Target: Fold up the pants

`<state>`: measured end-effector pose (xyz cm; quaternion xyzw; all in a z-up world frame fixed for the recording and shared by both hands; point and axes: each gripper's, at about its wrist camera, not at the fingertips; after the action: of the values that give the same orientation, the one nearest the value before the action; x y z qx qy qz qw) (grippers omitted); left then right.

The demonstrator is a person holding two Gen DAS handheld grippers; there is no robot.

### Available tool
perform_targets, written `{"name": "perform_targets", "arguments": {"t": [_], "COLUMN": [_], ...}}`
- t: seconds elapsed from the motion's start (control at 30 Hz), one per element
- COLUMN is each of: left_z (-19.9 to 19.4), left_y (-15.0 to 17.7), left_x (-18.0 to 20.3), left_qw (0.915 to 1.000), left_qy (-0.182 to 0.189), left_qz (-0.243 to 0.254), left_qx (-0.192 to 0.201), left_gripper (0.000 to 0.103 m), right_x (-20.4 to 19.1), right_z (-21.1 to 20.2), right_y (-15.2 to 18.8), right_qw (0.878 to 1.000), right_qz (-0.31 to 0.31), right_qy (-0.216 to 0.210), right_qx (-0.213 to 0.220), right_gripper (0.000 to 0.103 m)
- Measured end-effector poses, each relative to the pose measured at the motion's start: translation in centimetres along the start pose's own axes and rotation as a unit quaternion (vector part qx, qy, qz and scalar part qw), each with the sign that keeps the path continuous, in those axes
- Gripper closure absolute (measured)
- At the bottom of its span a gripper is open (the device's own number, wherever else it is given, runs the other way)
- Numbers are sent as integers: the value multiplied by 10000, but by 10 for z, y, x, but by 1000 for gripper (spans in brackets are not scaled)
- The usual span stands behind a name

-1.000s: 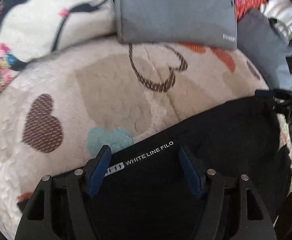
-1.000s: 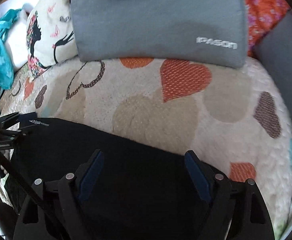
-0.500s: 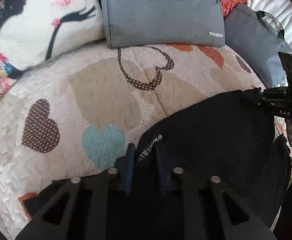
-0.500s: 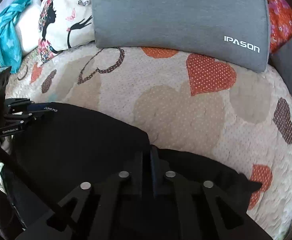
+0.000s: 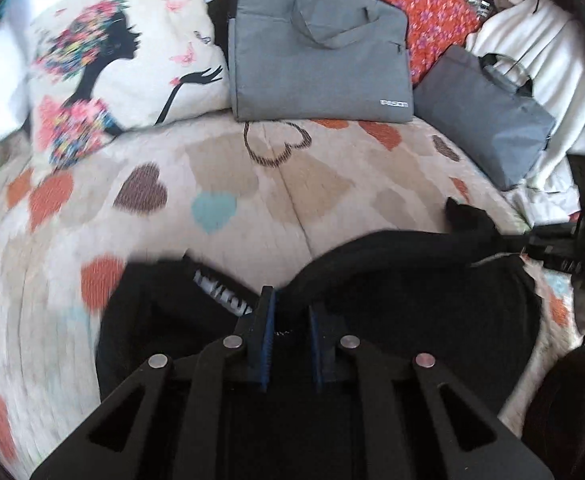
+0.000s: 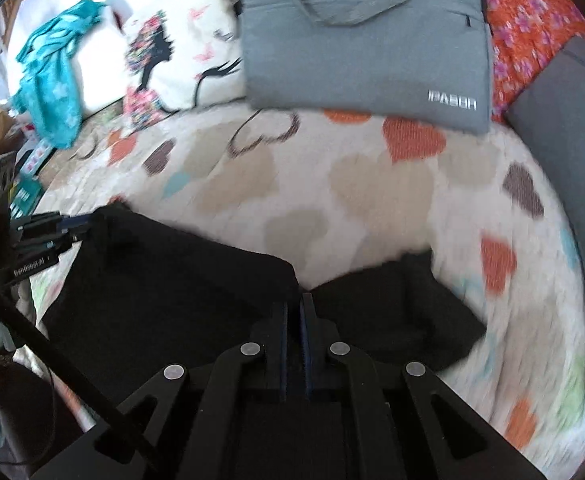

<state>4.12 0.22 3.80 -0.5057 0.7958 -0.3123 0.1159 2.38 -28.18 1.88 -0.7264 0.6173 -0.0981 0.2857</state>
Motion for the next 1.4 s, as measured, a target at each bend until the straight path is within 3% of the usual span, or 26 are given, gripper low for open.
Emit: {"name": "perform_targets", "arguments": {"t": [0.2,0.37,0.47,0.53,0.57,0.7,0.8,0.87,0.93,1.07,1.17,1.2,1.23,1.3,1.4], "left_z": [-44,-58,-84,-101,-112,-124,-109,-94,-81,-50,-31,-27,-24,-18,-13], "left_y": [76,120,131,132,131,117,96,83,78,88,95,96,98,101,104], "left_x": [26,20,6,-4,-12,-29,-27,-21,-18,-13,-16,-18,-19,-21,-22], "left_qw": [9998,9965,9947,9928,9908,9823,9819,9823,9830,9827,9845,9841,9837,9826,9817], "left_qy": [-137,128,249,325,395,542,367,423,446,640,345,306,279,263,228], "left_qz": [-78,-566,-885,-1112,-1283,-1785,-1838,-1777,-1708,-1694,-1720,-1747,-1775,-1827,-1859], "left_qx": [-154,-602,-449,-299,-161,171,288,425,501,387,33,-44,-92,-203,-348], "left_gripper": [88,86,84,72,66,57,56,56,55,55,55,55,55,55,55], "right_x": [-20,-24,-13,-2,2,35,56,62,65,72,79,83,86,89,94], "right_z": [-4,0,-16,-38,-47,-86,-94,-91,-81,-50,-27,-18,-11,-15,-47], "right_y": [90,133,145,149,149,143,129,120,108,85,72,68,66,65,72], "right_qw": [9979,9953,9928,9922,9925,9887,9824,9790,9774,9667,9606,9606,9624,9665,9714], "right_qz": [358,468,887,1085,1124,1478,1793,1922,1935,2364,2492,2496,2499,2459,2269], "right_qy": [-259,21,-149,-171,-124,241,381,390,513,800,1179,1205,1062,736,619], "right_qx": [-469,-851,-792,-584,-470,67,366,553,680,560,360,190,23,41,332], "right_gripper": [97,96,91,74,73,71,63,42,38,38,39,48,86,88,88]}}
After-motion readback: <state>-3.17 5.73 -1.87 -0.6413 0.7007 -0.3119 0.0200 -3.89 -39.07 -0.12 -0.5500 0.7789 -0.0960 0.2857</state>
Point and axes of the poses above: each gripper's, at about its wrist camera, not at the fingertips, and z roughly the way its jaws point, x to its right, y to its underside, and after that the axes turned 1 degree about -y, right-handed
